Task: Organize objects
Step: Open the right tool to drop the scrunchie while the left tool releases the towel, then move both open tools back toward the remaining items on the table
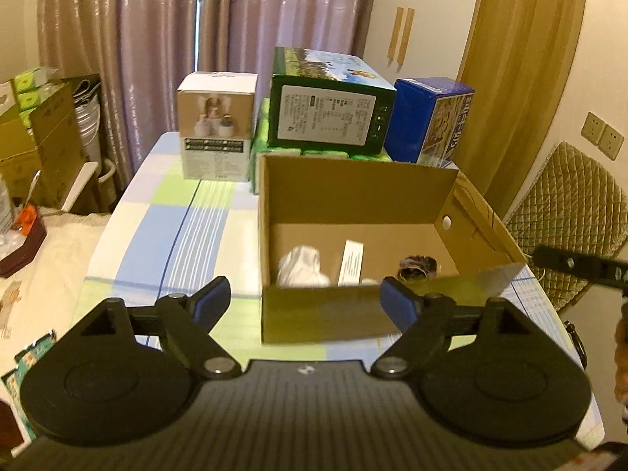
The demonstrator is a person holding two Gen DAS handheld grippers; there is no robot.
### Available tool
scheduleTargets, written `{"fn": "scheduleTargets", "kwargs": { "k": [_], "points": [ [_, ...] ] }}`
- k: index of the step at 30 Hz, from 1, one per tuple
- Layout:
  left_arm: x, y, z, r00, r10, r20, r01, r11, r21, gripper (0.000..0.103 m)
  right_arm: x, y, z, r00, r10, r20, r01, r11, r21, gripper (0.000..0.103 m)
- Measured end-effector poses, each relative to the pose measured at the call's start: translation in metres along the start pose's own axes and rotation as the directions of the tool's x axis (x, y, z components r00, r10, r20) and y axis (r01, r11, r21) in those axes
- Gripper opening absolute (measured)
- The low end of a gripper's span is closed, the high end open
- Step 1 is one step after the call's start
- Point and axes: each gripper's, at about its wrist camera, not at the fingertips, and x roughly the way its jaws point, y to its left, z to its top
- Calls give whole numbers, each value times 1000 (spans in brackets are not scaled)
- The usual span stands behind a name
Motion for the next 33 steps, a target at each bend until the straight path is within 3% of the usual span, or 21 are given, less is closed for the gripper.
{"fn": "scheduleTargets", "kwargs": {
  "k": [6,13,18,24,33],
  "points": [
    [-40,-1,-35,1000,21,15,-21,999,-29,90,-50,4,-48,1000,-27,-13,27,999,37,89],
    [-69,-1,-82,998,53,-19,-54,996,-70,99,-98,12,-93,998,-47,-50,51,996,70,101],
    [-89,-1,-109,996,74,-41,-77,994,-72,102,-116,24,-118,995,-55,-85,58,998,31,101],
    [-110,4,-128,993,104,-47,-107,992,-64,102,-125,31,-138,993,-48,-111,51,998,24,101],
    [-120,8,-134,992,117,-49,-120,991,-60,102,-129,39,-142,994,-28,-109,29,1000,7,101]
  ]
}}
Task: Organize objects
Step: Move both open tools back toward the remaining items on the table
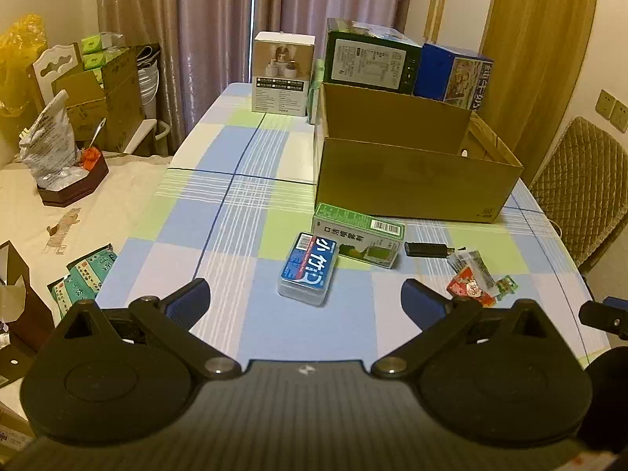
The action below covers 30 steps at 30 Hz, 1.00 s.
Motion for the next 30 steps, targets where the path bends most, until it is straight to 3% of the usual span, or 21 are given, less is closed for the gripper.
{"fn": "scheduleTargets", "kwargs": {
  "k": [17,26,30],
  "points": [
    [3,-7,-4,1000,-18,-10,18,1000,17,102,7,2,-3,1000,2,-17,-2,1000,-28,101],
    [22,-5,0,1000,-18,-17,19,998,64,102,33,8,-8,999,-17,-40,12,993,-115,100],
    [38,-5,5,999,-25,-30,27,996,82,102,54,11,-9,998,-32,-51,22,983,-181,90]
  ]
}}
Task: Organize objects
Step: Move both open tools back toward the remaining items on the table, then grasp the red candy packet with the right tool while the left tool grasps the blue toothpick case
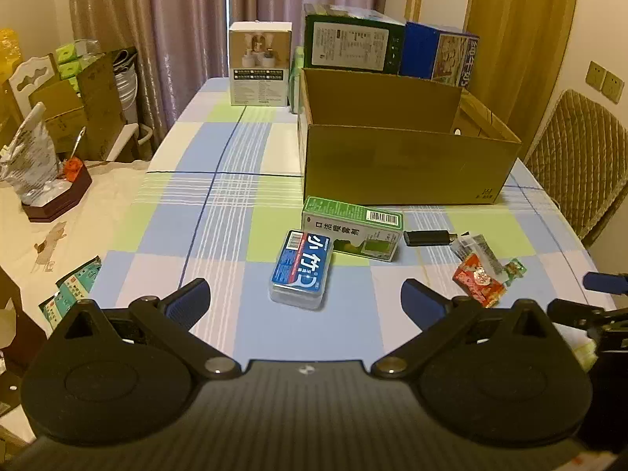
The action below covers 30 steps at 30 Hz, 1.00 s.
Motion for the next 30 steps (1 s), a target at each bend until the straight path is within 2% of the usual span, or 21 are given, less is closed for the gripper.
{"fn": "scheduleTargets", "kwargs": {
  "k": [7,15,22,30],
  "points": [
    [33,1,7,999,-19,-31,20,1000,17,101,44,1,1,999,-1,-41,-2,998,-69,71],
    [68,1,15,997,-40,-63,42,999,31,101,91,0,7,995,27,-92,-35,996,-87,68],
    [85,2,18,996,-54,-76,57,998,37,101,124,6,2,987,61,-146,-70,996,-55,62],
    [101,7,17,993,-62,-96,69,995,74,101,134,10,-3,990,28,-137,-35,998,-55,52]
  ]
}}
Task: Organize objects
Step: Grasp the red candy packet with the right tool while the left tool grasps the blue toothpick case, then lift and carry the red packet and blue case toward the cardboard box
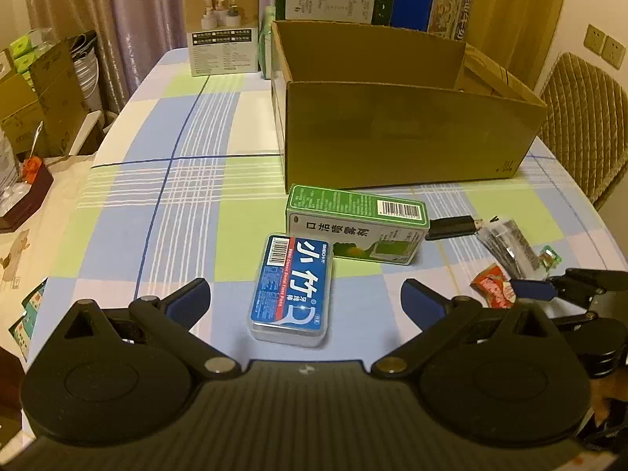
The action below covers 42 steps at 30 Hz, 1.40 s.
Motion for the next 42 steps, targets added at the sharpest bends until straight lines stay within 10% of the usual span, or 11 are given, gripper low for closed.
{"fn": "scheduleTargets", "kwargs": {
  "k": [4,21,42],
  "points": [
    [11,2,1,1000,-1,-14,2,999,35,101,0,2,1,999,-42,8,42,999,-17,26],
    [70,0,12,991,4,-131,17,987,162,53,-9,2,10,999,-34,-7,34,998,50,25],
    [-14,-34,-5,998,-9,-66,10,1000,17,52,-62,-1,13,998,-24,54,17,992,129,25]
  ]
}}
